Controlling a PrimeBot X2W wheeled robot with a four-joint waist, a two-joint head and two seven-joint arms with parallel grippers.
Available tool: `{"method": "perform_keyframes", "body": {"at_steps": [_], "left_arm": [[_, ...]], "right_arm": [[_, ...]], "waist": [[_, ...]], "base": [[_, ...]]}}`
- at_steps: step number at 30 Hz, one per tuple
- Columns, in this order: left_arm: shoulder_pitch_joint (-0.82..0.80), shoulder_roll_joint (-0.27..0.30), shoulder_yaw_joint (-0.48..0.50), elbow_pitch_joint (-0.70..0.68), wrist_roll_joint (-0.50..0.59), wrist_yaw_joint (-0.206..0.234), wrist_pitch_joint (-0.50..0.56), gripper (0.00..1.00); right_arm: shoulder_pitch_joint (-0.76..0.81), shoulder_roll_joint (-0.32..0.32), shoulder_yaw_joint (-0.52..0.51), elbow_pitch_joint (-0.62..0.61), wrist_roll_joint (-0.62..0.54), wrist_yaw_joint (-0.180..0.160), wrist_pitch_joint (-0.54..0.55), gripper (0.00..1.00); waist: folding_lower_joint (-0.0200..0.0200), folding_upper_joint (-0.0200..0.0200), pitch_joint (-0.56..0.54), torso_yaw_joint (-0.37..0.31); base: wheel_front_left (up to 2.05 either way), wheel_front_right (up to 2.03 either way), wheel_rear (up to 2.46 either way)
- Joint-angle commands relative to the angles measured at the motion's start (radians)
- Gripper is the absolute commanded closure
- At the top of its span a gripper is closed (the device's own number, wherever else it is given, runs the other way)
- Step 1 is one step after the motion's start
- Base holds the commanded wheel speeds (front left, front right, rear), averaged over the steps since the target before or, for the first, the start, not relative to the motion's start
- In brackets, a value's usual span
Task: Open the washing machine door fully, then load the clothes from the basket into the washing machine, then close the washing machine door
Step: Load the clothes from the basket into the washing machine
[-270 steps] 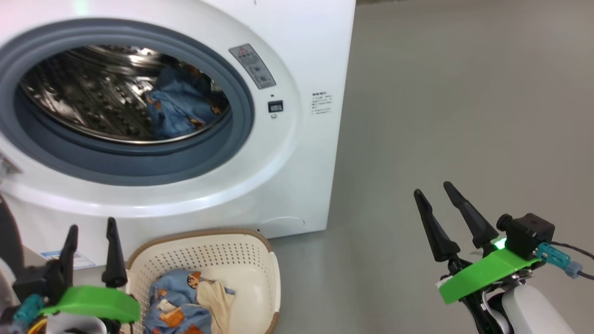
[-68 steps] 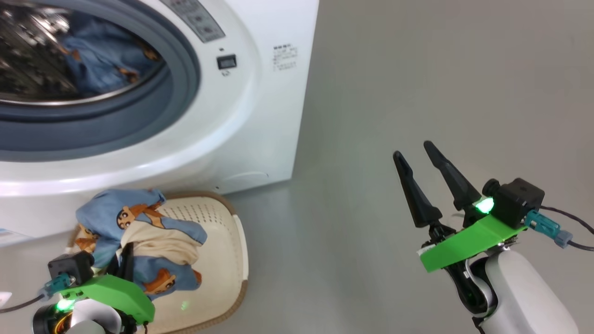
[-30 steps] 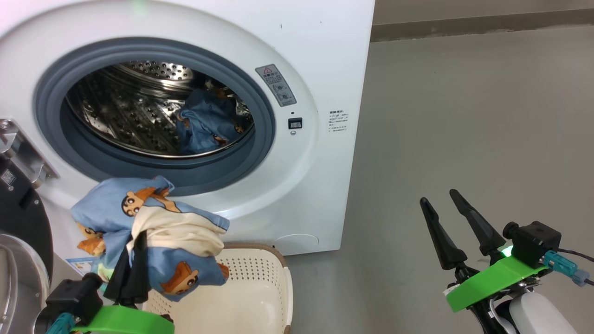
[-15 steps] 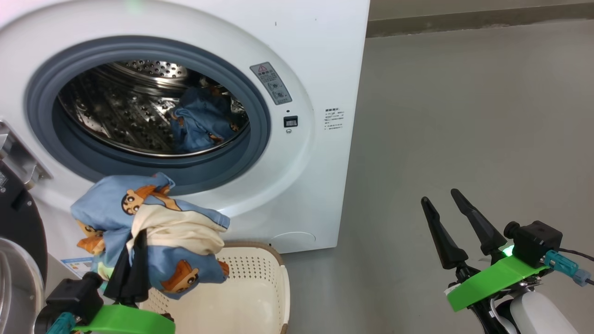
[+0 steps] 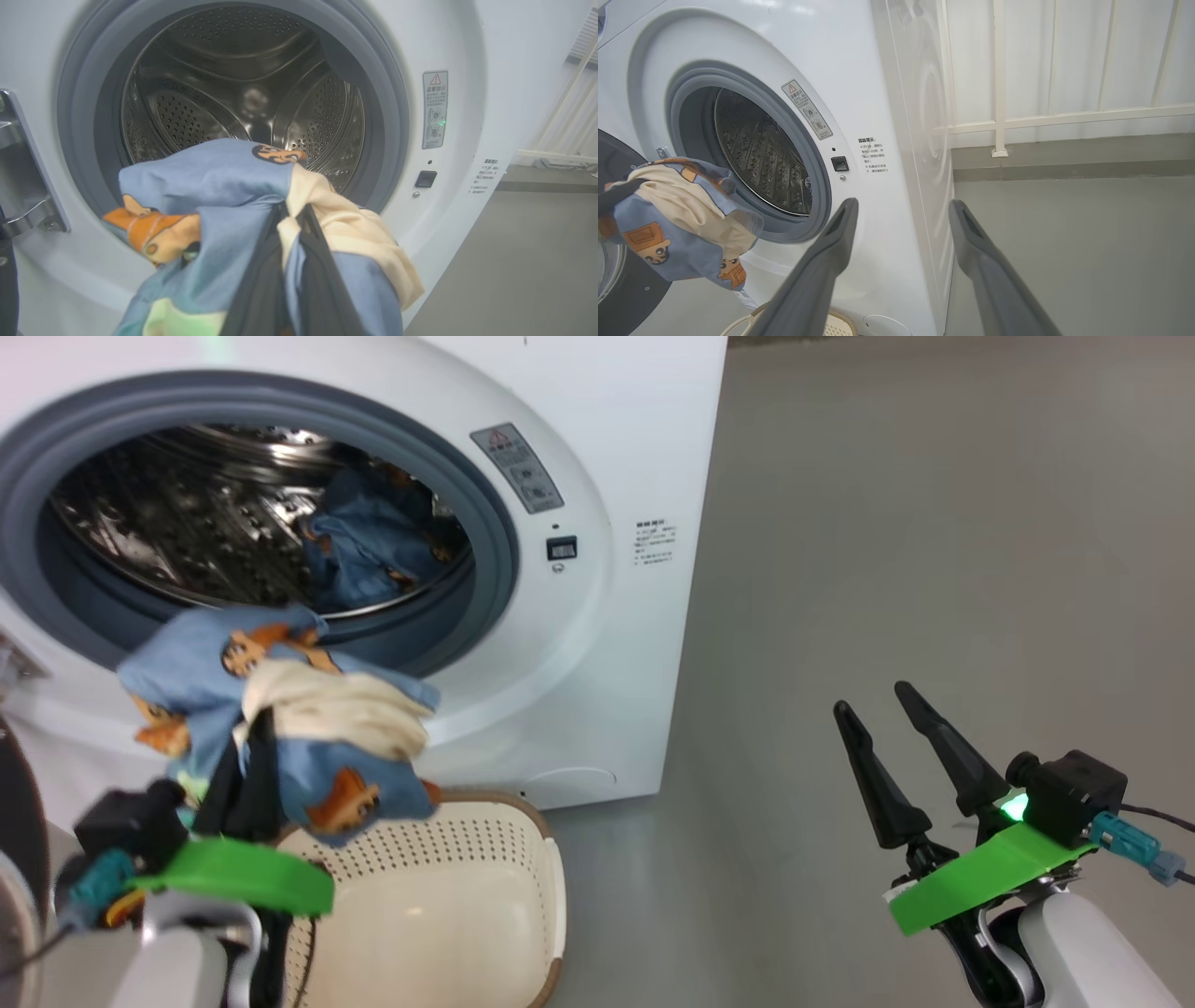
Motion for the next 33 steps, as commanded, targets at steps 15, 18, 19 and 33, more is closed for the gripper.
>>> {"method": "perform_keyframes", "body": {"at_steps": [15, 18, 19, 33], "left_arm": [[-0.453, 0.081, 0.11, 0.27, 0.048, -0.027, -0.016, 1.0], [-0.552, 0.106, 0.137, 0.33, 0.074, -0.032, -0.016, 1.0], [-0.578, 0.111, 0.143, 0.346, 0.08, -0.033, -0.016, 1.0], [-0.86, 0.184, 0.187, 0.509, 0.175, -0.038, -0.016, 1.0]], "right_arm": [[-0.097, 0.016, -0.005, -0.094, -0.009, 0.002, -0.005, 0.0], [-0.121, 0.033, -0.034, -0.13, -0.022, 0.002, -0.005, 0.0], [-0.126, 0.035, -0.041, -0.139, -0.026, 0.002, -0.005, 0.0], [-0.16, 0.072, -0.073, -0.198, -0.048, 0.002, -0.005, 0.0]], "waist": [[0.0, -0.0001, 0.266, -0.131], [0.0, -0.0001, 0.345, -0.163], [0.0, -0.0001, 0.365, -0.17], [0.0, -0.0001, 0.567, -0.251]], "base": [[0.0, 0.0, 0.0], [0.0, 0.0, 0.0], [0.0, 0.0, 0.0], [0.0, 0.0, 0.0]]}}
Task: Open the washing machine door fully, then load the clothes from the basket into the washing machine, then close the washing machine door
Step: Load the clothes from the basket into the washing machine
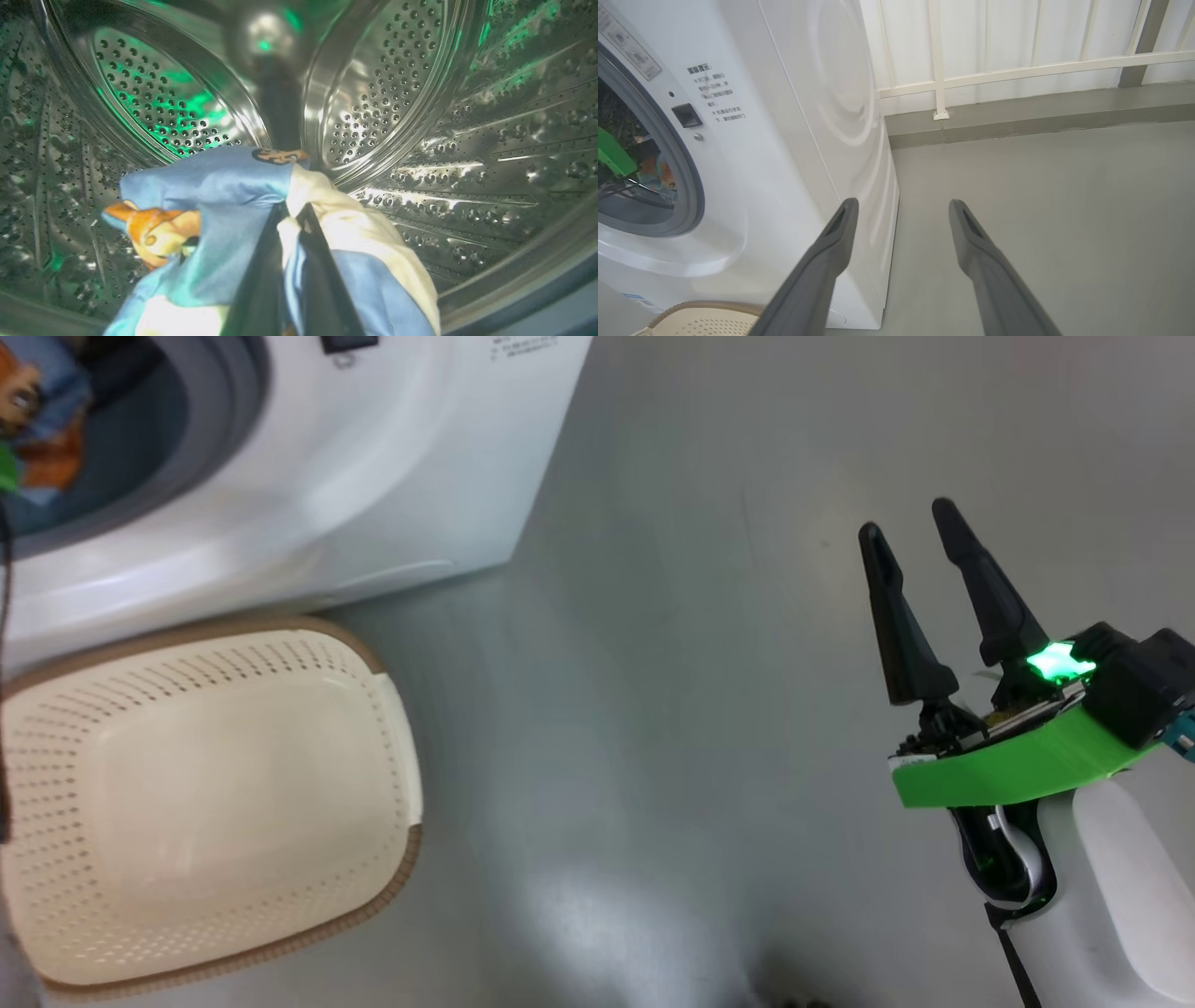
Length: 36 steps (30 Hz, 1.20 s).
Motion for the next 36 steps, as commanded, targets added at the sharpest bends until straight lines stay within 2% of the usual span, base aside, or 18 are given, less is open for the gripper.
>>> {"method": "perform_keyframes", "body": {"at_steps": [1, 5, 10, 13, 14, 15, 25, 36], "left_arm": [[-0.054, 0.056, 0.02, -0.011, 0.022, -0.005, -0.006, 1.0], [-0.129, 0.074, 0.026, -0.001, 0.045, 0.0, -0.006, 1.0], [-0.177, 0.08, 0.085, -0.111, 0.065, 0.049, -0.006, 1.0], [-0.168, 0.071, 0.103, -0.129, 0.074, 0.06, -0.006, 1.0], [-0.161, 0.064, 0.108, -0.114, 0.076, 0.064, -0.006, 0.29], [-0.155, 0.059, 0.108, -0.092, 0.081, 0.065, -0.006, 0.0], [-0.09, 0.005, 0.112, 0.003, 0.098, 0.046, -0.006, 0.0], [0.066, -0.048, 0.117, -0.013, 0.103, 0.009, -0.006, 0.0]], "right_arm": [[0.001, -0.001, 0.011, -0.035, -0.01, 0.002, -0.005, 0.0], [0.001, 0.007, 0.012, -0.037, -0.013, 0.002, -0.005, 0.0], [-0.008, 0.021, 0.014, -0.04, -0.012, 0.002, -0.005, 0.0], [-0.009, 0.025, 0.014, -0.037, -0.013, 0.002, -0.005, 0.0], [-0.008, 0.025, 0.014, -0.035, -0.014, 0.002, -0.005, 0.0], [-0.008, 0.025, 0.014, -0.032, -0.014, 0.002, -0.005, 0.0], [-0.016, 0.018, 0.039, -0.018, -0.013, 0.002, -0.005, 0.0], [-0.016, 0.003, 0.061, 0.012, -0.001, 0.002, -0.005, 0.0]], "waist": [[0.0, 0.0, 0.092, -0.059], [0.0, 0.0, 0.128, -0.072], [0.0, 0.0, 0.148, -0.086], [0.0, 0.0, 0.148, -0.087], [0.0, 0.0, 0.145, -0.085], [0.0, 0.0, 0.141, -0.083], [0.0, 0.0, 0.078, -0.044], [0.0, 0.0, -0.053, 0.001]], "base": [[0.0, 0.0, 0.0], [0.0, 0.0, 0.0], [0.0, 0.0, 0.0], [0.0, 0.0, 0.0], [0.0, 0.0, 0.0], [0.0, 0.0, 0.0], [0.0, 0.0, 0.0], [0.0, 0.0, 0.0]]}}
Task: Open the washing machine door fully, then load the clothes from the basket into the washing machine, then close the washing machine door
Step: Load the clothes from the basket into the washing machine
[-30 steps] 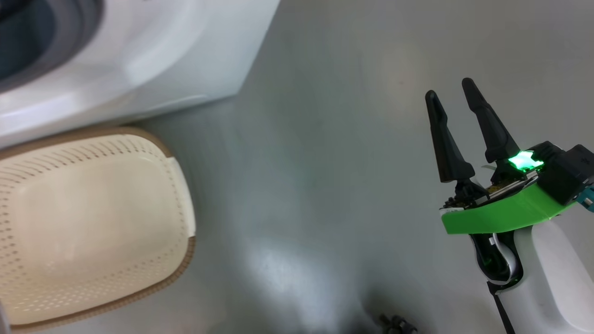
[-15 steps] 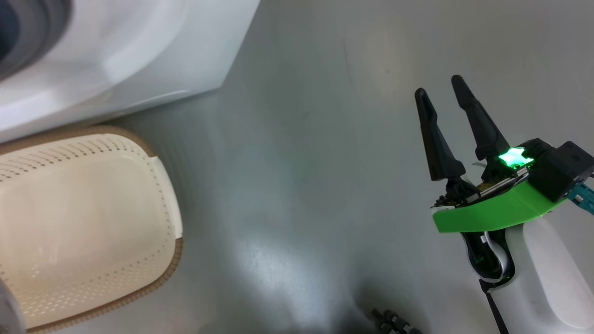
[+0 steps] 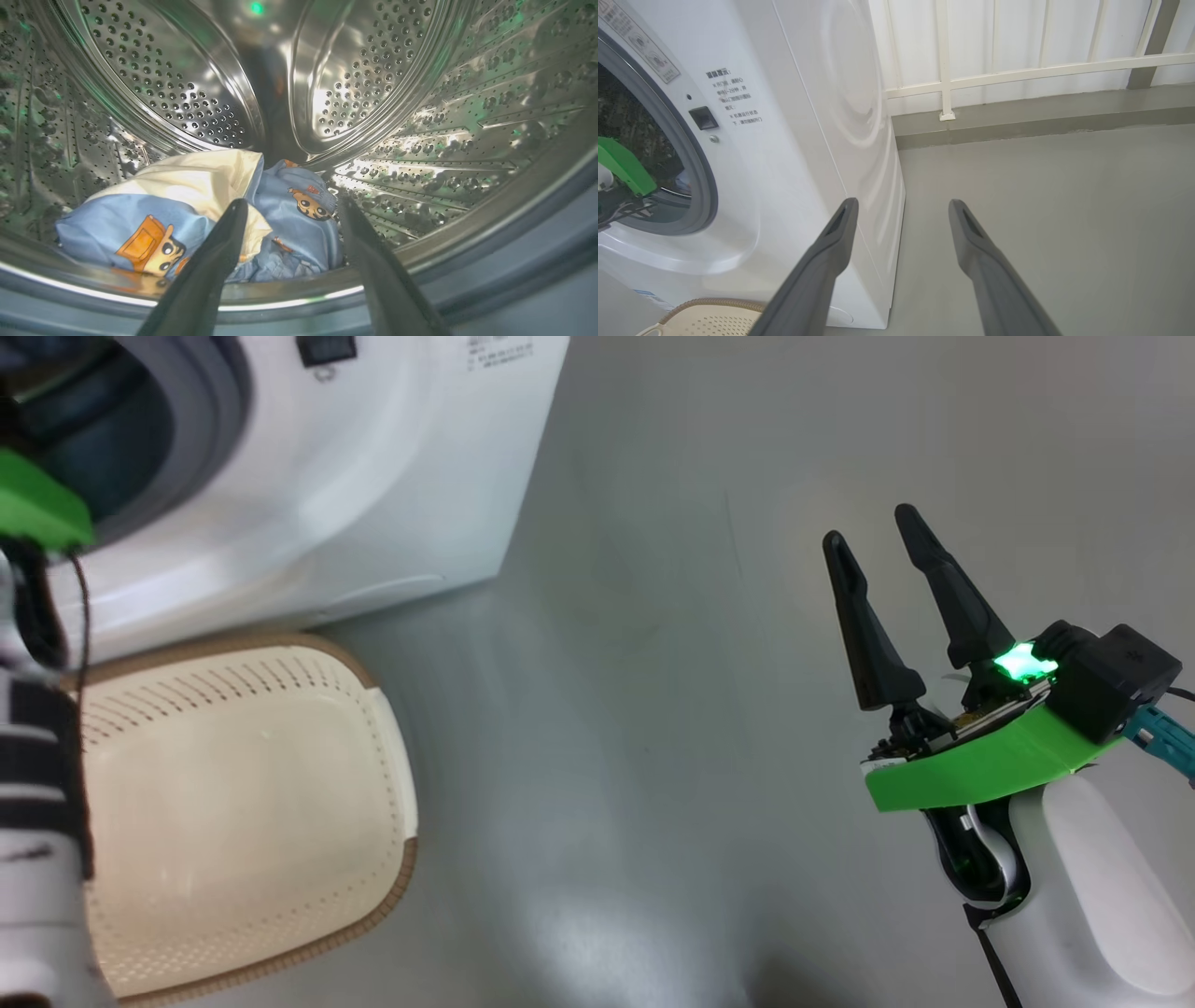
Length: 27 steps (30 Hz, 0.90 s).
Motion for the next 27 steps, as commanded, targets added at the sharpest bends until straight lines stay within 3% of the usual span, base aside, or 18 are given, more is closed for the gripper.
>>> {"method": "perform_keyframes", "body": {"at_steps": [1, 27], "left_arm": [[0.04, 0.034, 0.011, -0.034, 0.013, -0.004, -0.005, 0.0], [0.551, -0.067, -0.01, -0.346, -0.015, -0.045, -0.005, 0.0]], "right_arm": [[0.012, -0.005, 0.02, -0.016, 0.003, 0.002, -0.005, 0.0], [0.109, -0.046, -0.008, 0.075, -0.008, 0.002, -0.005, 0.0]], "waist": [[0.0, 0.0, -0.059, 0.026], [0.0, 0.0, -0.345, 0.167]], "base": [[0.0, 0.0, 0.0], [0.0, 0.0, 0.0]]}}
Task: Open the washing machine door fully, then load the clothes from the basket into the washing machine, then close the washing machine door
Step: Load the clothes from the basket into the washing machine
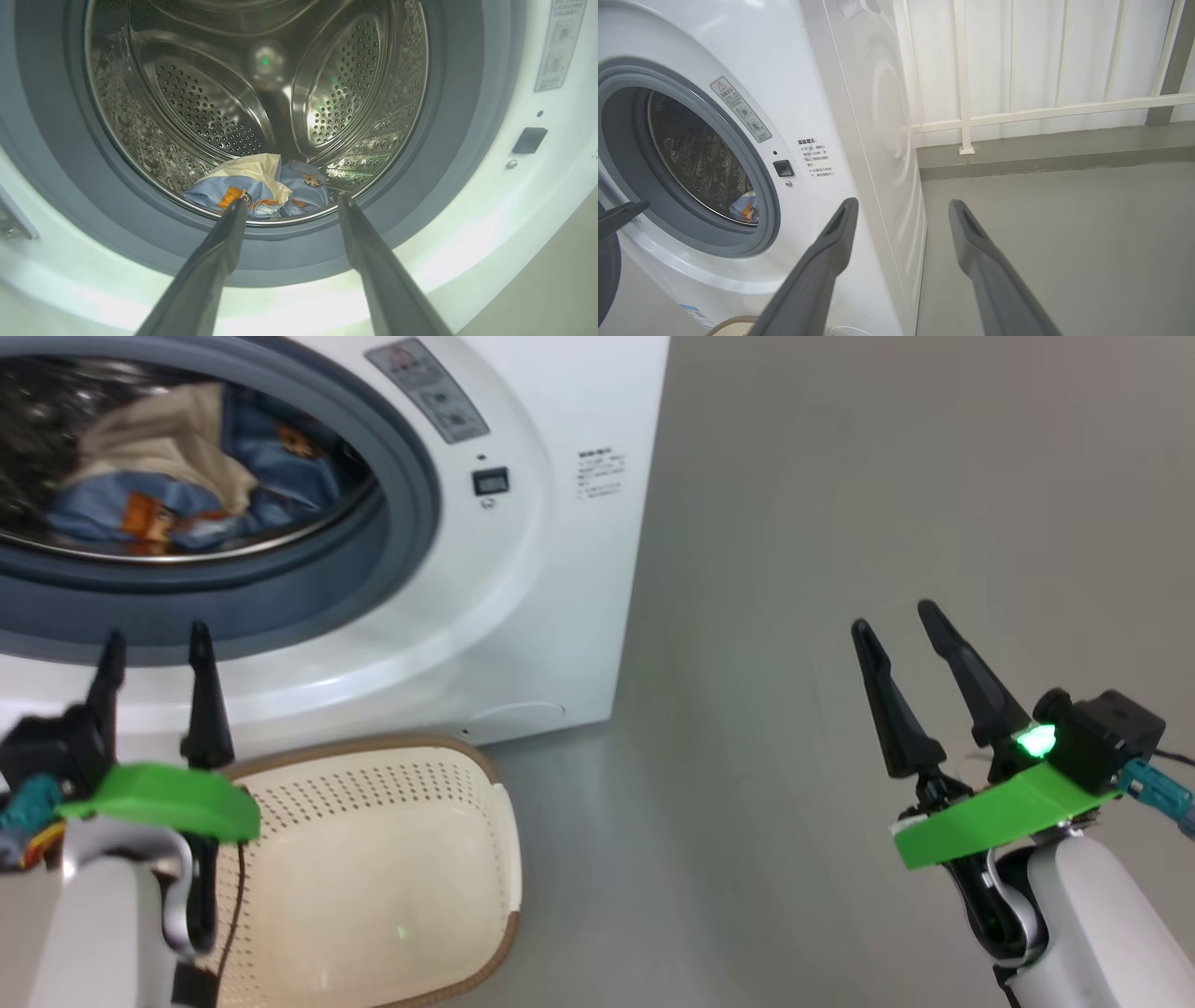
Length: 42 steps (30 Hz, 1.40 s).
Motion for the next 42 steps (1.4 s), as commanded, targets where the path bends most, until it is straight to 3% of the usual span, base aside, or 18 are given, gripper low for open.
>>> {"method": "perform_keyframes", "body": {"at_steps": [1, 10, 20, 42], "left_arm": [[0.016, 0.027, 0.022, -0.033, -0.005, -0.001, -0.005, 0.0], [0.182, 0.0, 0.013, -0.139, -0.019, -0.002, -0.005, 0.0], [0.315, -0.031, 0.008, -0.222, -0.046, 0.005, -0.005, 0.0], [0.352, -0.034, 0.008, -0.259, -0.036, 0.009, -0.006, 0.0]], "right_arm": [[0.022, -0.008, 0.012, -0.017, -0.012, 0.002, -0.005, 0.0], [0.085, -0.01, -0.004, -0.003, -0.019, 0.002, -0.005, 0.0], [0.13, -0.012, 0.0, 0.0, -0.013, 0.002, -0.005, 0.0], [0.138, -0.015, -0.007, -0.005, -0.019, 0.002, -0.005, 0.0]], "waist": [[0.0, 0.0, -0.046, 0.04], [0.0, 0.0, -0.137, 0.081], [0.0, 0.0, -0.193, 0.084], [0.0, 0.0, -0.198, 0.084]], "base": [[0.0, 0.0, 0.0], [0.0, 0.0, 0.0], [0.0, 0.0, 0.0], [0.0, 0.0, 0.0]]}}
